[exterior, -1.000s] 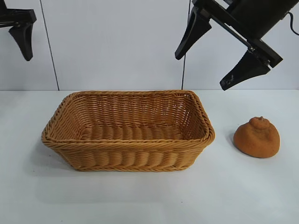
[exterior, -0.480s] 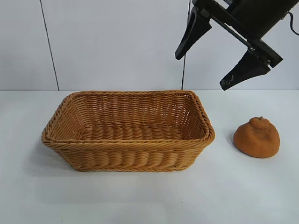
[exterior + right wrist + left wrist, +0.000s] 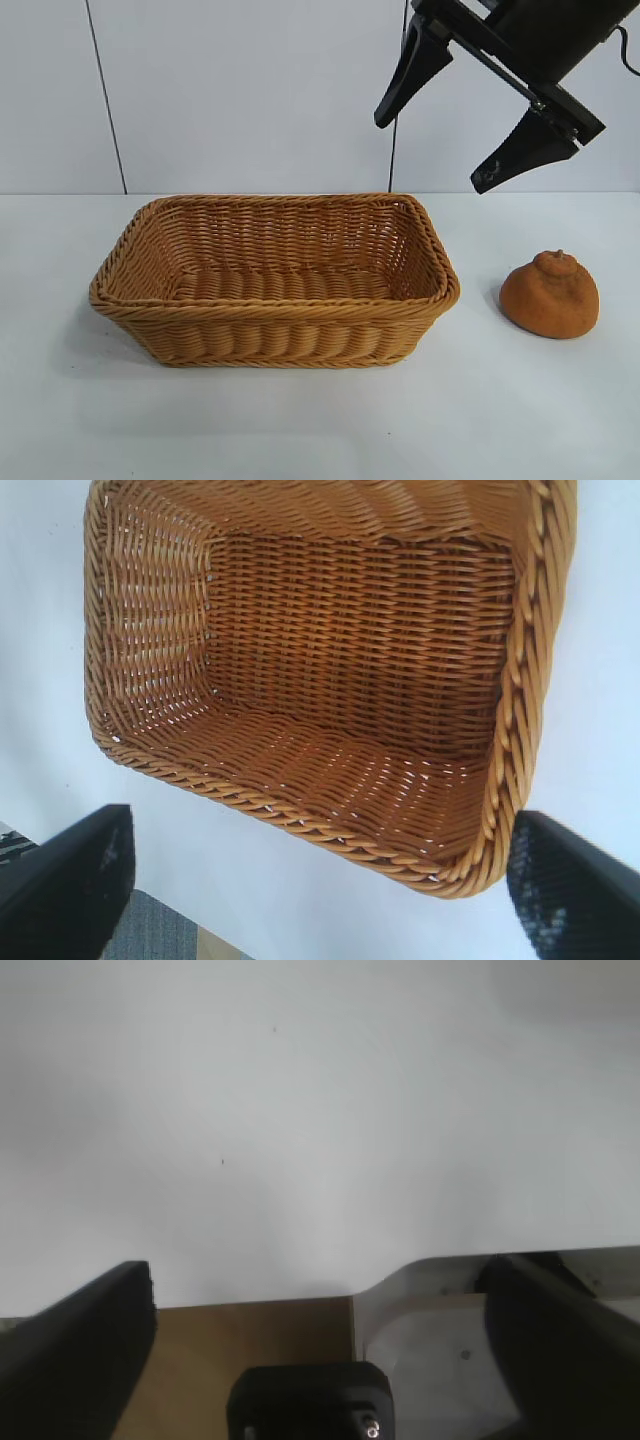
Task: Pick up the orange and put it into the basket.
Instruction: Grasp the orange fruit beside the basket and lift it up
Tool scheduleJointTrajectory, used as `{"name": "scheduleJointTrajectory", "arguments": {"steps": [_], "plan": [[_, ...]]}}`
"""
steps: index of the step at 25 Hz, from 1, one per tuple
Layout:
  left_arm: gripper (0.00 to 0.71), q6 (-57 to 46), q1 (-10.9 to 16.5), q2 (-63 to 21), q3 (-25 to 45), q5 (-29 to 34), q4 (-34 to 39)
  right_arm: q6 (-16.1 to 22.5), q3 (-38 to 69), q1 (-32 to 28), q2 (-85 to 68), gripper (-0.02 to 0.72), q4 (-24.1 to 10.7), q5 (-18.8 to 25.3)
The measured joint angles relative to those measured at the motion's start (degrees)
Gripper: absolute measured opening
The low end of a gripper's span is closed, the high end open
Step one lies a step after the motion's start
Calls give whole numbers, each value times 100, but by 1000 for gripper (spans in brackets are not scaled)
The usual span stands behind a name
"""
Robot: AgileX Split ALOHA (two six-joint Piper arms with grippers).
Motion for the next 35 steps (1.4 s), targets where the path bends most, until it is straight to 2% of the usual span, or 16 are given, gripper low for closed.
{"name": "scheduleJointTrajectory", "arguments": {"steps": [8,13,16,19,21,23,27,29,35], "plan": [[638,-32,0,-2305,956,-423,-10,0,0,0,0,694,0,-99],[638,-32,0,-3021,1007,-524,-27,0,0,0,0,694,-5,-117],[638,-32,0,-3316,1021,-546,-27,0,-99,0,0,694,-128,-60],[638,-32,0,-3720,1021,-553,-33,0,-407,0,0,694,-390,43],[638,-32,0,-4066,1021,-553,-33,98,-635,0,0,694,-686,72],[638,-32,0,-4398,1021,-553,-33,322,-841,0,0,694,-1054,99],[638,-32,0,-4485,1021,-547,-44,772,-1021,0,0,694,-1930,299],[638,-32,0,-4484,1021,-547,-44,894,-1025,-39,0,694,-2210,390],[638,-32,0,-4484,1021,-547,-46,990,-1032,-585,0,694,-2389,487]]}}
